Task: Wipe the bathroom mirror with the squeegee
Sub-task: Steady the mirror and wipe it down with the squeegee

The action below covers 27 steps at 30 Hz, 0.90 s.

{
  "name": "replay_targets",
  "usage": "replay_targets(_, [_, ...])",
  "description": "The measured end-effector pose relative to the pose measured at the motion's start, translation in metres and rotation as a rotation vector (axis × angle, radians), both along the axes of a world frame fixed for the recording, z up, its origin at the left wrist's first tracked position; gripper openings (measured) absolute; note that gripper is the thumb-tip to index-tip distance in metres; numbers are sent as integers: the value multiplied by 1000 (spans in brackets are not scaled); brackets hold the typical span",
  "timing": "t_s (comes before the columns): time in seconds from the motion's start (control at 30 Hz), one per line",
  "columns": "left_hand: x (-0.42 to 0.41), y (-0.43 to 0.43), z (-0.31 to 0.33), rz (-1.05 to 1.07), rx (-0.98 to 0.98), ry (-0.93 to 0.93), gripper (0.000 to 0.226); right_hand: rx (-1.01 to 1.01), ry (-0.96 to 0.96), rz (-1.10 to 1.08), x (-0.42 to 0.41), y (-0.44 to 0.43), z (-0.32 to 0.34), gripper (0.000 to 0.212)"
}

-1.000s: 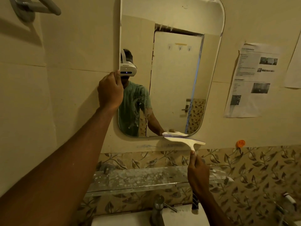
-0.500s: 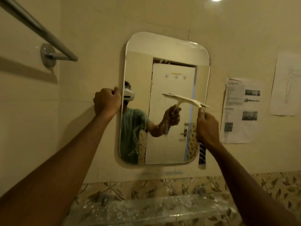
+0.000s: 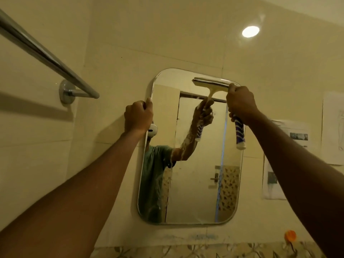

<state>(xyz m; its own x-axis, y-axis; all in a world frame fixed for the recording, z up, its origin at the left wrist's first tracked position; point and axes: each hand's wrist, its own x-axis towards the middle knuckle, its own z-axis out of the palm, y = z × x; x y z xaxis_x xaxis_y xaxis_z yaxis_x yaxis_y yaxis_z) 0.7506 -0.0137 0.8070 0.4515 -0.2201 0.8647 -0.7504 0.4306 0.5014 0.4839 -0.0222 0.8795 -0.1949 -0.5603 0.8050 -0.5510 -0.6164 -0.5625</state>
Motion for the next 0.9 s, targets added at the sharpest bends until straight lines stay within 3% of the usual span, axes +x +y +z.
replay_targets(0.33, [-2, -2, -3, 49, -18, -5, 50, 79, 175, -94, 2, 3, -132, 54])
replay_targets(0.67, [2, -7, -2, 93, -33, 8, 46, 94, 85, -85, -3, 12, 27, 35])
replay_targets(0.77, [1, -7, -1, 88, -20, 29, 49, 162, 106, -79, 0, 13, 8, 37])
replay_targets(0.9, [-1, -5, -2, 82, -23, 38, 49, 185, 161, -45, 2, 14, -74, 38])
